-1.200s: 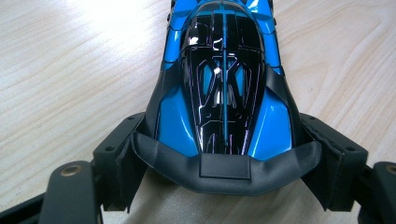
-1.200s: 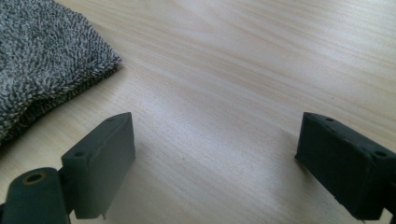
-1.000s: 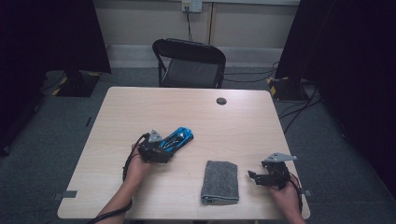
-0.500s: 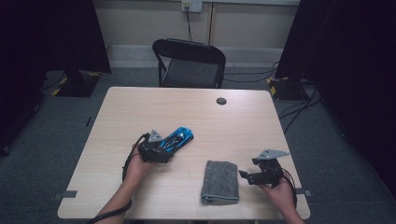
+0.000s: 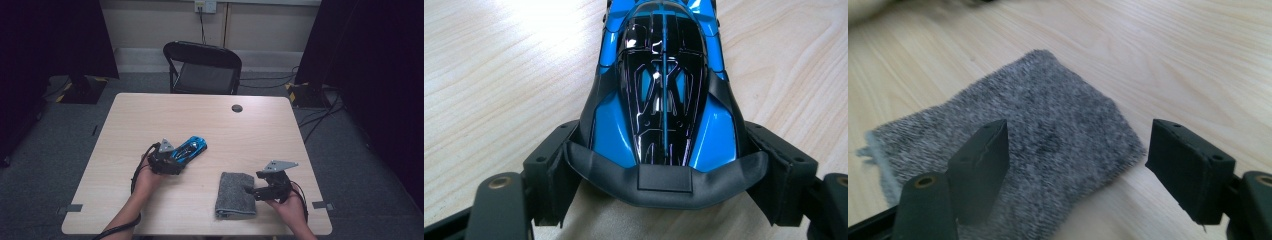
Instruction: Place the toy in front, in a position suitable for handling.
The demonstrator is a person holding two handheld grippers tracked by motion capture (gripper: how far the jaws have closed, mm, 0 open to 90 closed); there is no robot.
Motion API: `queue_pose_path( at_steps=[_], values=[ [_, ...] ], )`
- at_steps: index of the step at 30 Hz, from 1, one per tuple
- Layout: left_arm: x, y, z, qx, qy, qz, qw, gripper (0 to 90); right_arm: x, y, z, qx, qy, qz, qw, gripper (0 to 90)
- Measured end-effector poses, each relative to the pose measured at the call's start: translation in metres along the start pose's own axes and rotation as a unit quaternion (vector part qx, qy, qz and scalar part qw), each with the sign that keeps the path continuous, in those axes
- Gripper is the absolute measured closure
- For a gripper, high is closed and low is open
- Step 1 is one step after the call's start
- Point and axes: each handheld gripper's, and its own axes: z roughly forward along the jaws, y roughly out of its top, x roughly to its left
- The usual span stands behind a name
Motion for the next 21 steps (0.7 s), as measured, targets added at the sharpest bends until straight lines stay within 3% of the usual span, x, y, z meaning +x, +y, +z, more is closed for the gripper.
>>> queue_pose_path(
  at_steps=[7, 11, 18, 21],
  values=[
    [0.000, 0.000, 0.000, 0.001, 0.001, 0.001, 1.0000, 23.6, 0.011, 0.003, 0.003, -0.011, 0.024, 0.016, 0.9995, 29.2],
    [0.000, 0.000, 0.000, 0.001, 0.000, 0.000, 1.0000, 23.7, 0.019, 0.003, 0.010, -0.003, 0.026, 0.006, 0.9996, 29.9],
    [0.000, 0.000, 0.000, 0.000, 0.000, 0.000, 1.0000, 23.7, 0.030, 0.004, 0.032, 0.020, 0.009, -0.008, 0.9997, 29.0],
    [0.000, 0.000, 0.000, 0.000, 0.000, 0.000, 1.0000, 23.7, 0.031, 0.001, 0.038, 0.032, 0.005, -0.003, 0.9995, 28.6]
  ],
)
